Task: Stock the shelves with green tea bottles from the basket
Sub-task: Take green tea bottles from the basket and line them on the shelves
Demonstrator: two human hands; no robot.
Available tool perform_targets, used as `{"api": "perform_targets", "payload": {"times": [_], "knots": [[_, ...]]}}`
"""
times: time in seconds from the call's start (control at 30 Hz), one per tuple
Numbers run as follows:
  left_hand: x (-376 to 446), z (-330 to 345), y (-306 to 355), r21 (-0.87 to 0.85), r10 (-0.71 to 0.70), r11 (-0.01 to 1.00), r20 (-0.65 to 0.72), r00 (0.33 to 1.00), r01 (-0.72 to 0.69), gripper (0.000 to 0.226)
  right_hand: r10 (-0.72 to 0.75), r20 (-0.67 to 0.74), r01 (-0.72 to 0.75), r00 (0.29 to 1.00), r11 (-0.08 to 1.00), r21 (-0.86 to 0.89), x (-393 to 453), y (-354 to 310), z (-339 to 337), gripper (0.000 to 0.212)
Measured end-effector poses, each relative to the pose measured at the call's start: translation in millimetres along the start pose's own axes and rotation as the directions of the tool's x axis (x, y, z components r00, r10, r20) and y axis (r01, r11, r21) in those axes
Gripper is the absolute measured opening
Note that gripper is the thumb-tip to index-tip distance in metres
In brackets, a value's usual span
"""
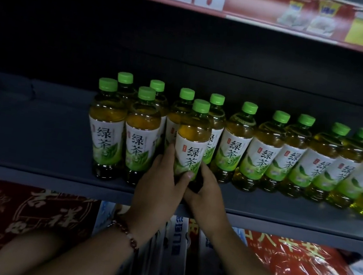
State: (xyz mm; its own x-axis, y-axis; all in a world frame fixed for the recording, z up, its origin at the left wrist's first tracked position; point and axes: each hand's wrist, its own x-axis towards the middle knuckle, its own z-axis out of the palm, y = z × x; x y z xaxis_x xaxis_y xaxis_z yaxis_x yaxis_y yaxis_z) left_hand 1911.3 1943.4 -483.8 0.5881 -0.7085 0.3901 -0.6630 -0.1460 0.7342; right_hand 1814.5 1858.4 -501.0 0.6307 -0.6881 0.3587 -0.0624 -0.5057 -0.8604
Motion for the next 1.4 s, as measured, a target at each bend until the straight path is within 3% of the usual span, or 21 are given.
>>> {"api": "perform_targets", "payload": {"times": [0.2, 0.37, 0.47, 0.6, 0.83, 1.13, 1.3, 1.4], "knots": [[-6.0, -5.4, 5.2, 0.04, -0.018, 0.999, 0.032, 0.999, 0.017, 0.076, -0.02, 0.013, 0.02, 1.0, 1.0, -0.01, -2.3, -4.5, -2.2, 0.066], [-19.9, -19.7, 14.7, 0.134, -0.044, 0.99, 0.031, 0.999, 0.04, 0.054, -0.031, 0.039, 0.033, 0.999, 0.997, -0.063, -7.4, -10.0, -8.9, 0.065], [-29.4, -29.2, 22.3, 0.244, 0.064, 0.967, 0.039, 0.997, -0.072, 0.041, -0.028, 0.053, 0.037, 0.998, 0.984, -0.174, -15.5, -12.4, -16.7, 0.064], [-38.2, -22.6, 23.6, 0.364, 0.262, 0.885, 0.123, 0.957, -0.29, 0.041, 0.006, 0.122, 0.045, 0.992, 0.909, -0.414, -33.3, -12.5, -40.2, 0.065], [-60.9, 18.8, 49.9, 0.435, 0.314, 0.772, 0.372, 0.874, -0.463, 0.055, 0.115, 0.178, 0.054, 0.977, 0.675, -0.736, -77.8, -1.6, -107.1, 0.07], [-88.5, 103.8, 126.7, 0.291, 0.297, 0.769, 0.626, 0.721, -0.569, 0.07, 0.405, -0.064, -0.241, 0.912, 0.403, -0.883, -166.6, 11.7, -223.3, 0.074], [-124.5, 156.8, 180.2, 0.155, 0.391, 0.721, 0.714, 0.581, -0.676, 0.072, 0.479, -0.252, -0.427, 0.841, 0.302, -0.852, -234.2, 23.3, -286.4, 0.076], [-153.0, 189.1, 213.9, 0.063, 0.433, 0.686, 0.766, 0.476, -0.725, 0.073, 0.536, -0.36, -0.553, 0.764, 0.254, -0.794, -279.7, 23.8, -317.8, 0.076]]}}
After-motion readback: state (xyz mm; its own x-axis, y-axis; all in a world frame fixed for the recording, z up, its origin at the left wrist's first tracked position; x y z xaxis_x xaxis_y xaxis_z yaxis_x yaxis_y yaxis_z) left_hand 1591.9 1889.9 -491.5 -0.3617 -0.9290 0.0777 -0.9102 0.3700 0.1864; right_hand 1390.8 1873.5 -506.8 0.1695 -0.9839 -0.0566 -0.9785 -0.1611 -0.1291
